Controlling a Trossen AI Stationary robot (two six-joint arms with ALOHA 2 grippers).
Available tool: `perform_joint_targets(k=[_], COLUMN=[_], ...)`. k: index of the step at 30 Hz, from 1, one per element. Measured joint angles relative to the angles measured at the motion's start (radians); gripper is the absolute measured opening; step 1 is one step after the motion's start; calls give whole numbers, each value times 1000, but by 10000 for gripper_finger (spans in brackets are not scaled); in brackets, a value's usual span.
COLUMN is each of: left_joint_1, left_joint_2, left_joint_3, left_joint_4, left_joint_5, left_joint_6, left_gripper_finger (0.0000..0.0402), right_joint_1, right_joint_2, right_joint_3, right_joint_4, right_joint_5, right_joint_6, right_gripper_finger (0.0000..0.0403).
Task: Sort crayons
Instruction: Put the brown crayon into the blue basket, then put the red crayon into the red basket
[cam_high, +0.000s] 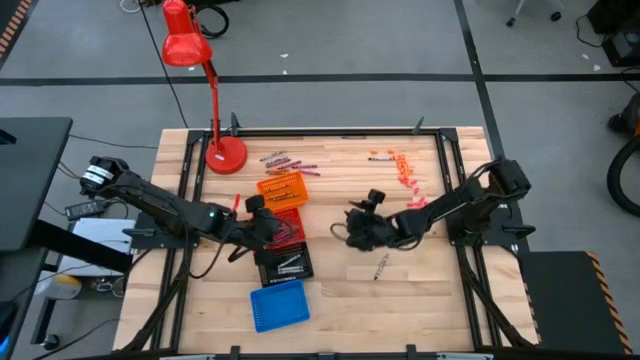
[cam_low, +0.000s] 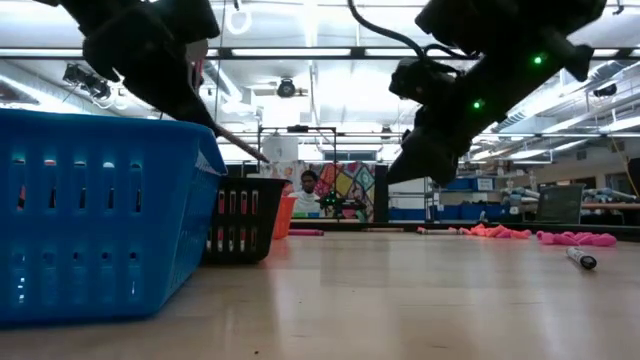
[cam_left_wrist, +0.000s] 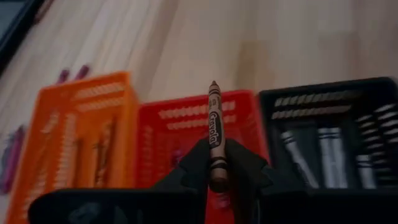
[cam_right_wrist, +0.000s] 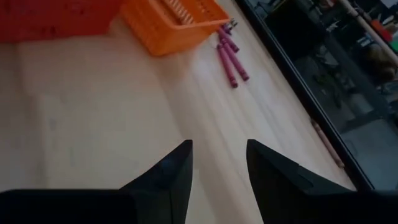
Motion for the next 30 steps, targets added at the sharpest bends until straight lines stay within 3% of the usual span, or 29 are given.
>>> perform_joint_targets(k=[6, 10, 13, 23, 30], left_joint_1=[-8, -5, 2, 7, 4], left_joint_2=[-7, -6, -5, -5, -5], left_joint_3=[-14, -69, -126, -201, -230], left_joint_4=[-103, -67, 19, 118, 152], left_joint_5=[-62, -62, -57, -12, -8], left_joint_6=[-99, -146, -154, -155, -151], left_gripper_finger=[50, 50, 50, 57, 120], right_joint_1=[-124, -232, -306, -393, -388], right_joint_2=[-75, -88, -88, -88, -88], right_joint_3=[-121, -159, -162, -162, -162], right_joint_4=[298, 433, 468, 526, 534], right_joint_5=[-145, -405, -533, -662, -669], right_joint_6=[-197, -271, -276, -278, -260], right_gripper_finger=[154, 154, 154, 153, 153])
